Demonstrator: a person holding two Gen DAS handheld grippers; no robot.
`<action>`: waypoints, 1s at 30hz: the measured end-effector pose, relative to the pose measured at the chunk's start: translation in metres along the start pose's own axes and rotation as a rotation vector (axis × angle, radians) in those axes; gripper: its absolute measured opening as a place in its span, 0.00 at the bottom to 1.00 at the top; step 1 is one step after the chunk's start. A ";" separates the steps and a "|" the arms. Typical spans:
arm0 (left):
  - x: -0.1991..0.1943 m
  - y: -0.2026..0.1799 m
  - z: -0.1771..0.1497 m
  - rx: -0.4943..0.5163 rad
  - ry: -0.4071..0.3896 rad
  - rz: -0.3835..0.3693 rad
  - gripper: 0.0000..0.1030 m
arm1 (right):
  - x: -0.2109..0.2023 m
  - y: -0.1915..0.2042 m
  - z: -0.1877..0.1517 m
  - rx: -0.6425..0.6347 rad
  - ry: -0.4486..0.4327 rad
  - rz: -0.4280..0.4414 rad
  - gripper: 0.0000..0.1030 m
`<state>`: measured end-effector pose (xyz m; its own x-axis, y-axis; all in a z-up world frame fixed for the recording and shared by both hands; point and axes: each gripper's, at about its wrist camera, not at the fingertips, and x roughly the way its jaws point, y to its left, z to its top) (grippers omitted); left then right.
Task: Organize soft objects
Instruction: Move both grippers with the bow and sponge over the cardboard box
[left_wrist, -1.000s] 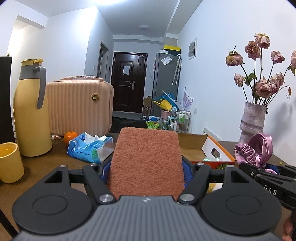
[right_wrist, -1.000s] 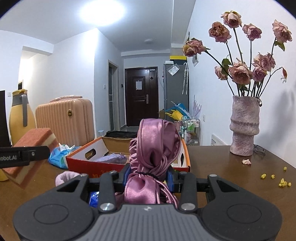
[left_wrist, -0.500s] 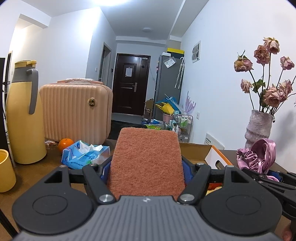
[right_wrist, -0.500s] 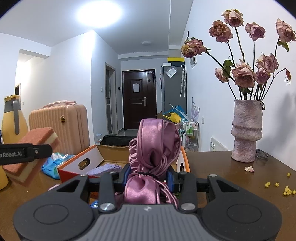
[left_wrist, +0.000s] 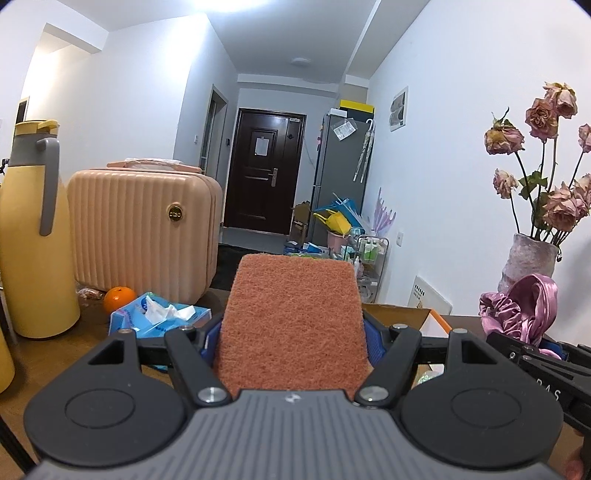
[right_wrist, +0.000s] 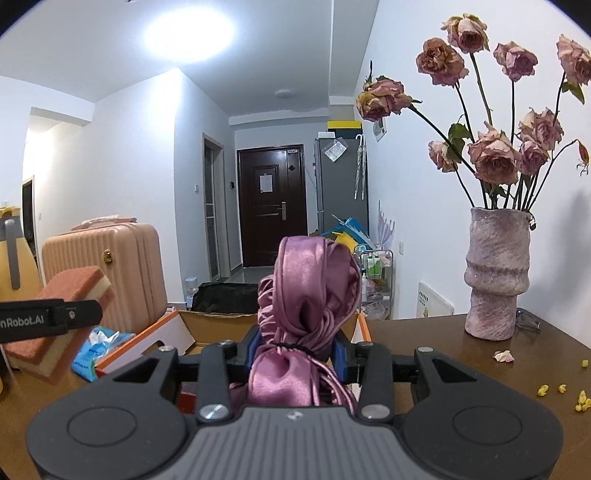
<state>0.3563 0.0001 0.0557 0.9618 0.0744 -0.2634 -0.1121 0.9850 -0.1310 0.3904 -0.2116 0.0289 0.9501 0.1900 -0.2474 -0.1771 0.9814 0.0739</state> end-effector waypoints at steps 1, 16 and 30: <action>0.003 -0.001 0.001 -0.001 0.000 -0.001 0.70 | 0.002 0.000 0.001 0.003 0.001 0.000 0.36; 0.045 0.000 0.010 -0.016 0.000 0.007 0.70 | 0.048 0.003 0.007 -0.008 0.028 0.008 0.36; 0.078 -0.002 0.014 -0.002 0.008 0.012 0.70 | 0.085 0.006 0.011 -0.027 0.064 0.002 0.36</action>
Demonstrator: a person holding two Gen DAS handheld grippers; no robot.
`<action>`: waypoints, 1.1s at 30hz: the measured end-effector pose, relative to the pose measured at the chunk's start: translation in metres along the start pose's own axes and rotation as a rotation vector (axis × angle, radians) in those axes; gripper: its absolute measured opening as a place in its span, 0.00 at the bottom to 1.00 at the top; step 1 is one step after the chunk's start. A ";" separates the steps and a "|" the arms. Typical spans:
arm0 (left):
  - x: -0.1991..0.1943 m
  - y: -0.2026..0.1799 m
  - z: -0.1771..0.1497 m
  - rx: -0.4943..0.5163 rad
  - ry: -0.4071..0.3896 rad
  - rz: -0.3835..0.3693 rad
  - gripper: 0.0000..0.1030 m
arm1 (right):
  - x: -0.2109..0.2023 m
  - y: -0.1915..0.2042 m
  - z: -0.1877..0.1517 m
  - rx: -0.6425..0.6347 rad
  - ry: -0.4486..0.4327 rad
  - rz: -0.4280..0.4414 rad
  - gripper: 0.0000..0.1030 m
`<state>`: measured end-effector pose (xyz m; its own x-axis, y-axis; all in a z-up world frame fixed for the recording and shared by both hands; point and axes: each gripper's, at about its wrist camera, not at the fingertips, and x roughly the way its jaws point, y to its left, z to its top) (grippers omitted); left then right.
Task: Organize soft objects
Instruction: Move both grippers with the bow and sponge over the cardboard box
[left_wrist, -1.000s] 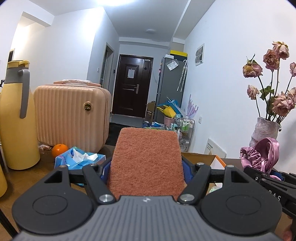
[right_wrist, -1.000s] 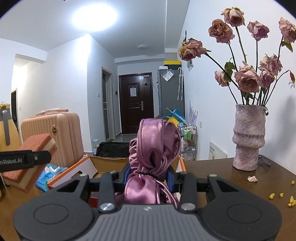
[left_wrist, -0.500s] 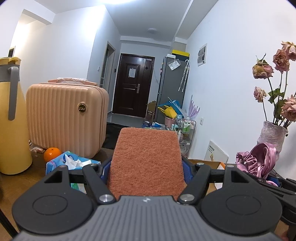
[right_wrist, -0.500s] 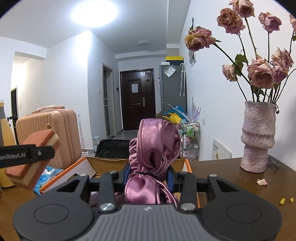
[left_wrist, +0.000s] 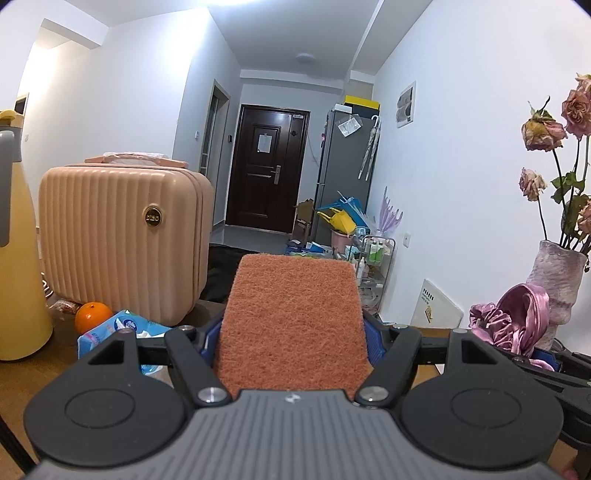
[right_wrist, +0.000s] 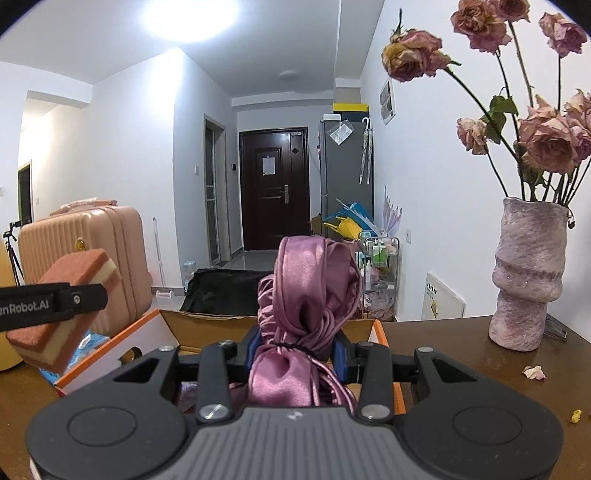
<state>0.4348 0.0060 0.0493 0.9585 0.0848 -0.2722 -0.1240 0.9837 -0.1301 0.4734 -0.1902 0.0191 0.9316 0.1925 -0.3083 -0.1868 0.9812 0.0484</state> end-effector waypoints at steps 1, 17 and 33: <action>0.003 -0.001 0.000 0.003 0.001 0.001 0.70 | 0.002 0.000 0.000 -0.004 0.004 0.000 0.36; 0.050 -0.011 -0.004 0.039 0.075 0.010 0.70 | 0.046 0.011 -0.008 -0.067 0.121 -0.029 0.36; 0.085 -0.001 -0.013 0.033 0.204 -0.017 0.70 | 0.063 0.018 -0.025 -0.110 0.207 -0.052 0.36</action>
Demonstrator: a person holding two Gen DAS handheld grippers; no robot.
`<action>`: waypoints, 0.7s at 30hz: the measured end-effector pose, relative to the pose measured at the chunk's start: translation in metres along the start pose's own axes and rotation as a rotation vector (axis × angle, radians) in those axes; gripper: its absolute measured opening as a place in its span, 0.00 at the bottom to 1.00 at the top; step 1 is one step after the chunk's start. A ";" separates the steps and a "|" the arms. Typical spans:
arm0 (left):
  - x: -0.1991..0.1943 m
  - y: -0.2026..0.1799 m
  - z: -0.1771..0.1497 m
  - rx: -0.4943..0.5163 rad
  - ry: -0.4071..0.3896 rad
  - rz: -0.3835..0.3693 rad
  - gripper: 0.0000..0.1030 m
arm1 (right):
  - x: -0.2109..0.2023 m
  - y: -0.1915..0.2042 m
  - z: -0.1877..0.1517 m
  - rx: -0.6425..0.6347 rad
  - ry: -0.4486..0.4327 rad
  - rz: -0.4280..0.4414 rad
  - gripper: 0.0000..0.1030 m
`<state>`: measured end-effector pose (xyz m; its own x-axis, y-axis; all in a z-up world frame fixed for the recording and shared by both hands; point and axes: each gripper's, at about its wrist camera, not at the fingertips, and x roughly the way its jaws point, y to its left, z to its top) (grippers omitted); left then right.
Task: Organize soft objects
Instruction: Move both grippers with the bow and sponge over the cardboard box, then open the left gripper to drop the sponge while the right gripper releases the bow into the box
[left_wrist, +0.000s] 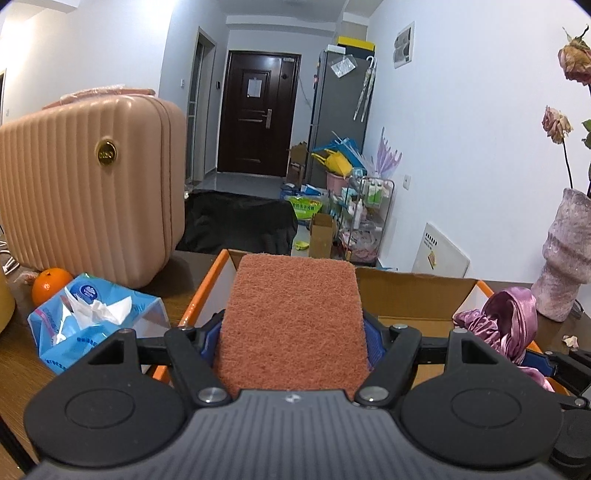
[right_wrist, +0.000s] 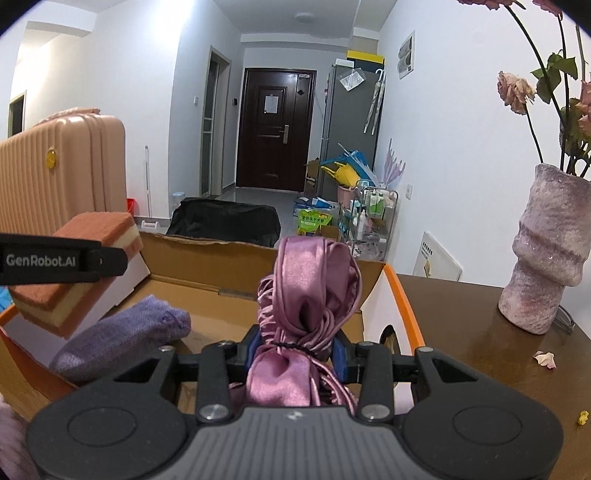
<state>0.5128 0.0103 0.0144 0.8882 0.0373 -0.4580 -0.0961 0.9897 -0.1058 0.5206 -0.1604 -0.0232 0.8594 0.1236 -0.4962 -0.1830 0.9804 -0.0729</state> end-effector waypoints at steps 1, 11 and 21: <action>0.002 -0.001 -0.001 0.001 0.005 0.000 0.70 | 0.001 0.000 0.000 -0.002 0.004 -0.001 0.36; 0.009 0.002 -0.005 0.003 0.028 0.007 0.70 | 0.006 0.001 -0.006 -0.016 0.012 -0.020 0.36; 0.006 0.002 -0.005 -0.001 0.014 -0.001 0.70 | 0.005 0.001 -0.006 -0.012 0.008 -0.022 0.39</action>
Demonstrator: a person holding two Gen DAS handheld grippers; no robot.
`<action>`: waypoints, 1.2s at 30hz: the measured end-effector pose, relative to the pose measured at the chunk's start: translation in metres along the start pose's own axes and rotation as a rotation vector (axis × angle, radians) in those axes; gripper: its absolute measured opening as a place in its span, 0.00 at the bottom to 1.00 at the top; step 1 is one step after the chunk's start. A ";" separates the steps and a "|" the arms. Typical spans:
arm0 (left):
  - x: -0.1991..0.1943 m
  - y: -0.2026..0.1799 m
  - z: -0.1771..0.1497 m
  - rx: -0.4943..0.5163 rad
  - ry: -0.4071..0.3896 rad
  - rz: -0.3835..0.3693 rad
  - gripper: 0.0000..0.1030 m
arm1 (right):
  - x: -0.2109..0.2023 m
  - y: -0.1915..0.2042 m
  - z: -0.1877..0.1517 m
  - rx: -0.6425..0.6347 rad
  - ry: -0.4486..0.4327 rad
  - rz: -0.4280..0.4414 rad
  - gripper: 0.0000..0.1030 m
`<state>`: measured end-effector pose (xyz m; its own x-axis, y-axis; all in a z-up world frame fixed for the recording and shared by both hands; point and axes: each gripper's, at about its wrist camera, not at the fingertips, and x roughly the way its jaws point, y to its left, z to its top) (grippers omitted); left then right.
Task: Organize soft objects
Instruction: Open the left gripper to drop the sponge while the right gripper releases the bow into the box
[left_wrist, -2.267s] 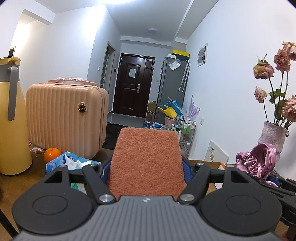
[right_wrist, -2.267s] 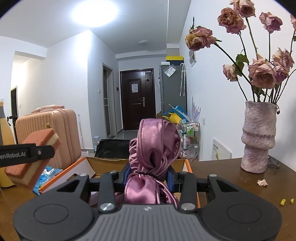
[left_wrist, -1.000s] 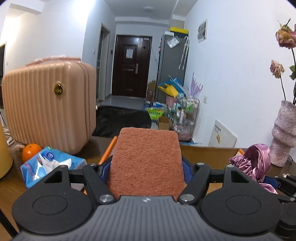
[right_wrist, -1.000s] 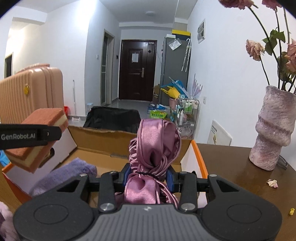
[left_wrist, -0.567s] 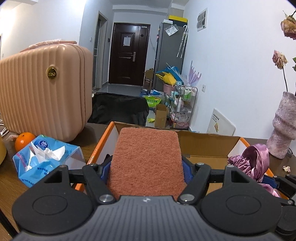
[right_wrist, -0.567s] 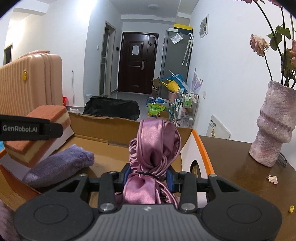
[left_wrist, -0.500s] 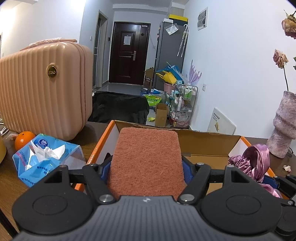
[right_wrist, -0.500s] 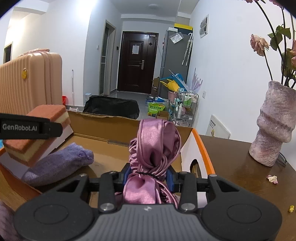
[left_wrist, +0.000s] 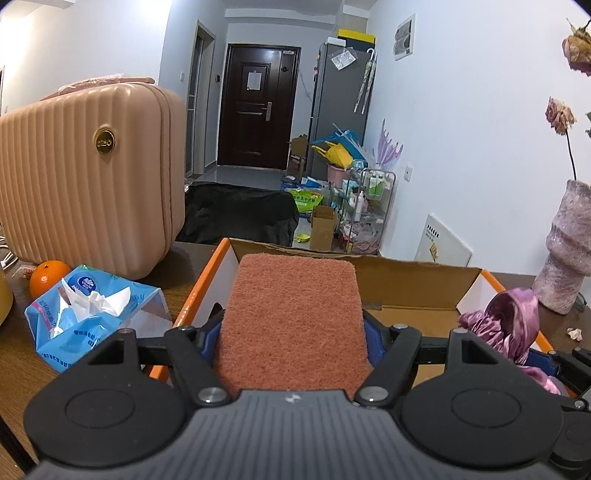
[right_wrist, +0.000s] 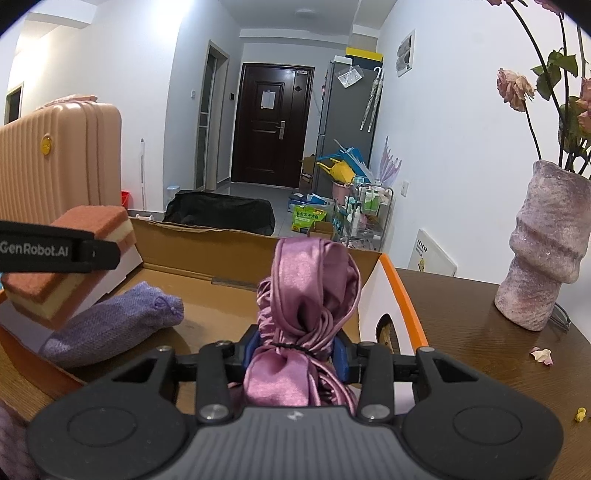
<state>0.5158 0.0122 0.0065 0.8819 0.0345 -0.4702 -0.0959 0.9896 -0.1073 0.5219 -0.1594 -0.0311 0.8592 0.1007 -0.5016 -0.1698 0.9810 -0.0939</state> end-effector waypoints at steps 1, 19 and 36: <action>-0.001 0.000 0.000 -0.002 -0.003 0.001 0.72 | -0.001 0.000 0.000 0.002 -0.002 -0.002 0.43; -0.007 0.007 0.002 -0.059 -0.020 0.038 1.00 | -0.005 -0.001 0.001 0.003 -0.023 -0.044 0.96; -0.011 0.004 0.000 -0.043 -0.022 0.027 1.00 | -0.010 0.001 -0.003 -0.011 -0.018 -0.045 0.96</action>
<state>0.5057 0.0159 0.0113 0.8884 0.0644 -0.4545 -0.1392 0.9813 -0.1330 0.5116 -0.1600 -0.0282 0.8746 0.0593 -0.4812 -0.1359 0.9827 -0.1259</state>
